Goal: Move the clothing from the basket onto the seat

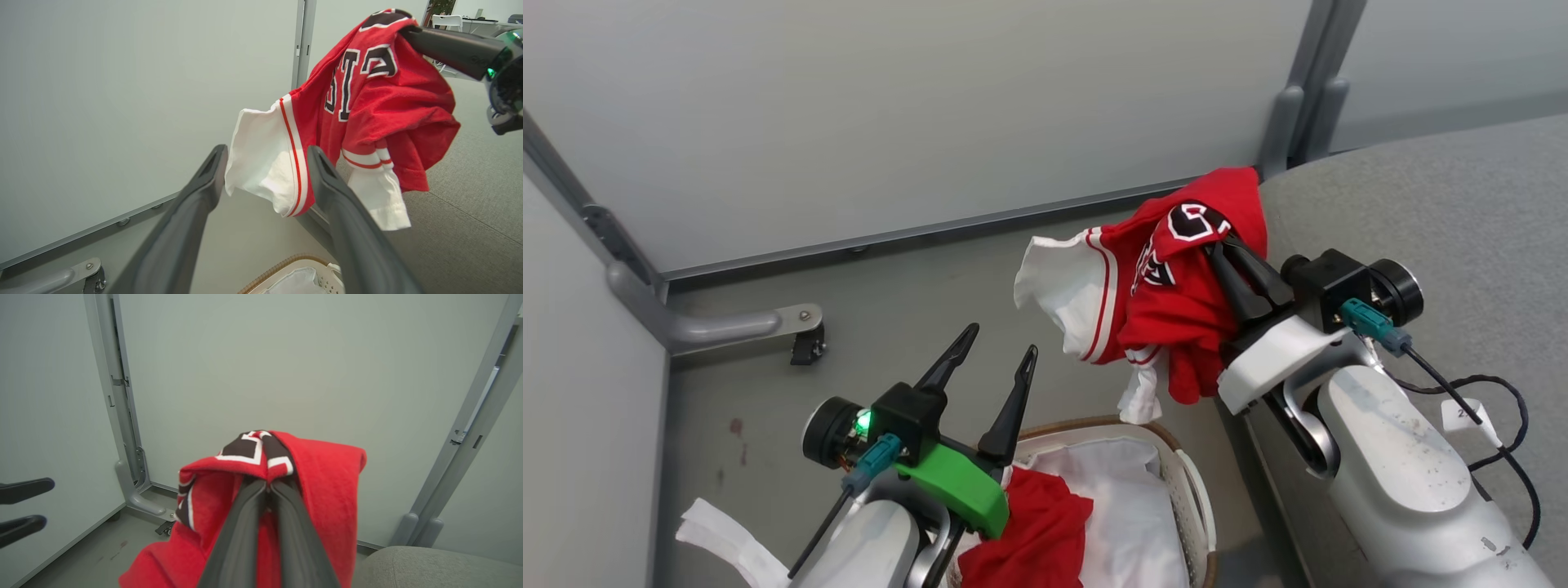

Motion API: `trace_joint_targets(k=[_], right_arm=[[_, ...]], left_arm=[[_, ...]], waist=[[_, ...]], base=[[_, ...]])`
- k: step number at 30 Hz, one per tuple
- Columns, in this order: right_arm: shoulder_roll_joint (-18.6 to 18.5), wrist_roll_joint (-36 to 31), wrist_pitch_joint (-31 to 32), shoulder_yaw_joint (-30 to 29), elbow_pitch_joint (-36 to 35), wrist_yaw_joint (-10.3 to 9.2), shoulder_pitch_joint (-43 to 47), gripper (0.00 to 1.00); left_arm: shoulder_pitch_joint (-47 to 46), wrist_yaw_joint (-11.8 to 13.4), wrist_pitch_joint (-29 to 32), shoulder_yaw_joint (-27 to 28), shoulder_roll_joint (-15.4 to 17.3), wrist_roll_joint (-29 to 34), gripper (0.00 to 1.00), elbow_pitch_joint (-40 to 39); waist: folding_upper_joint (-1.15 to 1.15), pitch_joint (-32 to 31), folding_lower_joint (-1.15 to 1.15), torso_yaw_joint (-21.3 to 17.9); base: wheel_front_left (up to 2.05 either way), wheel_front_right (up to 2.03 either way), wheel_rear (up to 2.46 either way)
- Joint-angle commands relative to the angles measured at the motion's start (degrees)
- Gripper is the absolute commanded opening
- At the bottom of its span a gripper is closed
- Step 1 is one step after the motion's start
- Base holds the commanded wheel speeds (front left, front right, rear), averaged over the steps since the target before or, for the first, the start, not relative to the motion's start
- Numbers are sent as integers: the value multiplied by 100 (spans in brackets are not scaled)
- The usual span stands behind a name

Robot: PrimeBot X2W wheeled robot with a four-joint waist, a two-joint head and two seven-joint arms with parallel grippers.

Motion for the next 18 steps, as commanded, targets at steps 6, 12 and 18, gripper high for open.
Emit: trace_joint_targets(k=[6,12,18], right_arm=[[-89,-107,-16,-270,-107,-6,104,0],[-83,-169,-15,-599,-222,-6,153,0],[16,-200,-16,-967,-303,-5,191,0]], left_arm=[[54,-39,-3,67,-133,147,100,-84],[-116,-48,-3,-27,-186,228,100,-117],[-248,-50,-3,-171,-130,180,100,-120]], waist=[[-1,402,0,-878],[-1,762,0,-1490],[-1,1041,0,-1749]], base=[[0,0,0],[0,0,0],[0,0,0]])
